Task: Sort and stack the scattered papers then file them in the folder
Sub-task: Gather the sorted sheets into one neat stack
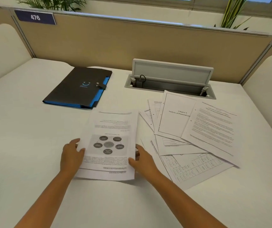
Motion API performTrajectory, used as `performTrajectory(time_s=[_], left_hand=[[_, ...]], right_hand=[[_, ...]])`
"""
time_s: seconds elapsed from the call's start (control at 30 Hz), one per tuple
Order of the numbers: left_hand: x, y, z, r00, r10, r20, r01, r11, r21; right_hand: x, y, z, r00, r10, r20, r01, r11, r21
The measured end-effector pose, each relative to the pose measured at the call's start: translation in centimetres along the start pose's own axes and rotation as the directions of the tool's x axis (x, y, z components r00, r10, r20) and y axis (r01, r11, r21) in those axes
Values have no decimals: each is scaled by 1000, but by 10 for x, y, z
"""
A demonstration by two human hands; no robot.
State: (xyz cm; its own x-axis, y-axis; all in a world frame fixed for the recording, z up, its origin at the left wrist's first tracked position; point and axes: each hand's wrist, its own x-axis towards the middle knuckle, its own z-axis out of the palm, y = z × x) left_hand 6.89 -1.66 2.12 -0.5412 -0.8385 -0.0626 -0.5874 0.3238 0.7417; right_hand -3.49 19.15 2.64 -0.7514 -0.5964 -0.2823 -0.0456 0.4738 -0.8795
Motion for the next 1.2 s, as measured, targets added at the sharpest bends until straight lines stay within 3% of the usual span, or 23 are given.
performTrajectory(time_s=[0.17, 0.5, 0.57, 0.67, 0.77, 0.83, 1.0, 1.2], left_hand=[[-2, -8, -1, 1000, -9, -1, 9, 996, 88], [7, -29, -17, 997, 14, -73, -2, 985, 174], [9, -31, -20, 994, 15, -111, 11, 973, 230], [7, -26, -20, 988, 29, -155, 11, 969, 248], [-1, -11, -10, 981, 121, -152, -89, 975, 206], [-9, 2, 3, 967, 234, -101, -211, 958, 197], [-27, 17, 36, 923, 373, 93, -384, 895, 225], [-30, 12, 45, 908, 401, 123, -417, 832, 366]], right_hand=[[-1, -1, 6, 999, -41, 17, 43, 996, -79], [6, -5, 4, 987, 103, 122, -66, 959, -274], [8, -3, -11, 995, 77, 60, -54, 944, -325], [9, 2, -45, 988, -52, -148, -18, 900, -436], [13, 13, -86, 920, -140, -367, -115, 798, -591], [17, 24, -111, 890, -109, -443, -220, 749, -625], [15, 58, -149, 874, 104, -475, -413, 674, -612], [2, 88, -151, 868, 88, -488, -428, 628, -649]])
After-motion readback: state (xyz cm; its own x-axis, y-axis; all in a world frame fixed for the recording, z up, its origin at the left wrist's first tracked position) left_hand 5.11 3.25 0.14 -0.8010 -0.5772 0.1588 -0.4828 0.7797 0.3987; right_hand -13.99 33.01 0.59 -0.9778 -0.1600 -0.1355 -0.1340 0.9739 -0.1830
